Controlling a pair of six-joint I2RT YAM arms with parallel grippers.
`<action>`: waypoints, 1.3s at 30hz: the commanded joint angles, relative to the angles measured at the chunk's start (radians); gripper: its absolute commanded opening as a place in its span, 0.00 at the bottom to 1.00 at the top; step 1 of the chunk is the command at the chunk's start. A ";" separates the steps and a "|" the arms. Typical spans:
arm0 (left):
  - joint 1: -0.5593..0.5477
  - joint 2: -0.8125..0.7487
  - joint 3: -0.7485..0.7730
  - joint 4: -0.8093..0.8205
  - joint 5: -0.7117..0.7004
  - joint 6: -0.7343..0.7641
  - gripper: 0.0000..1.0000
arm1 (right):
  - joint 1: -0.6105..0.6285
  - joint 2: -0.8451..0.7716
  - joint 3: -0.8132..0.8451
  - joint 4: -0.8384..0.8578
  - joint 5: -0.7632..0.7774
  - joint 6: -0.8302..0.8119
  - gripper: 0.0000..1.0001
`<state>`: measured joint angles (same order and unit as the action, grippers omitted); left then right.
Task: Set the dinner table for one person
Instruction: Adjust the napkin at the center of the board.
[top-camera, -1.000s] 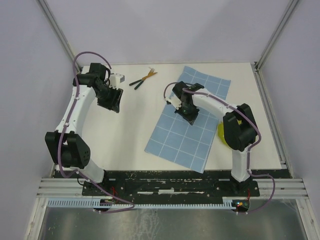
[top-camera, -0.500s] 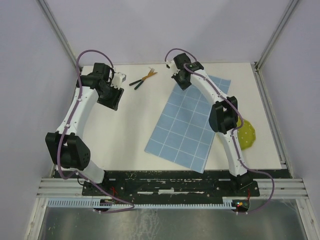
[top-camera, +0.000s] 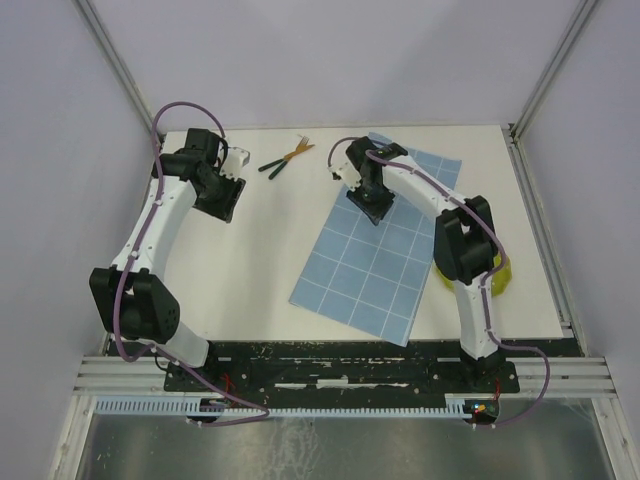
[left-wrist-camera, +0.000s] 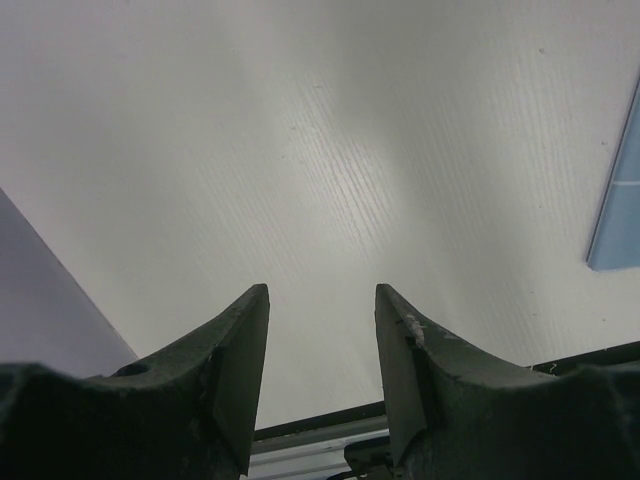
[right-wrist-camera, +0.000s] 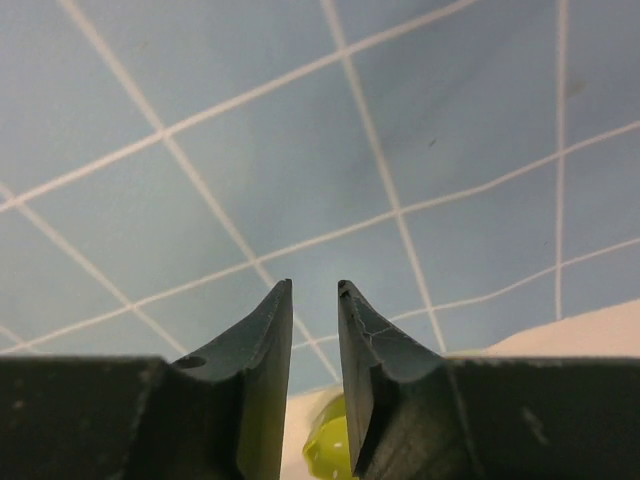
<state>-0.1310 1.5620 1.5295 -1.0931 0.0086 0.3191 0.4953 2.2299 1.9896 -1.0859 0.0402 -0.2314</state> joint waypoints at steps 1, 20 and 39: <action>0.000 -0.011 0.029 0.034 0.013 0.005 0.54 | 0.030 -0.166 -0.123 0.034 0.023 -0.003 0.30; 0.000 -0.045 0.003 0.020 -0.013 0.011 0.54 | -0.084 0.322 0.502 -0.034 0.298 0.034 0.01; 0.004 -0.062 -0.062 0.003 -0.089 0.040 0.53 | -0.104 0.400 0.491 0.082 0.205 0.001 0.01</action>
<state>-0.1310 1.5284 1.4723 -1.0962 -0.0544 0.3199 0.3950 2.6141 2.4371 -1.0405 0.2794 -0.2310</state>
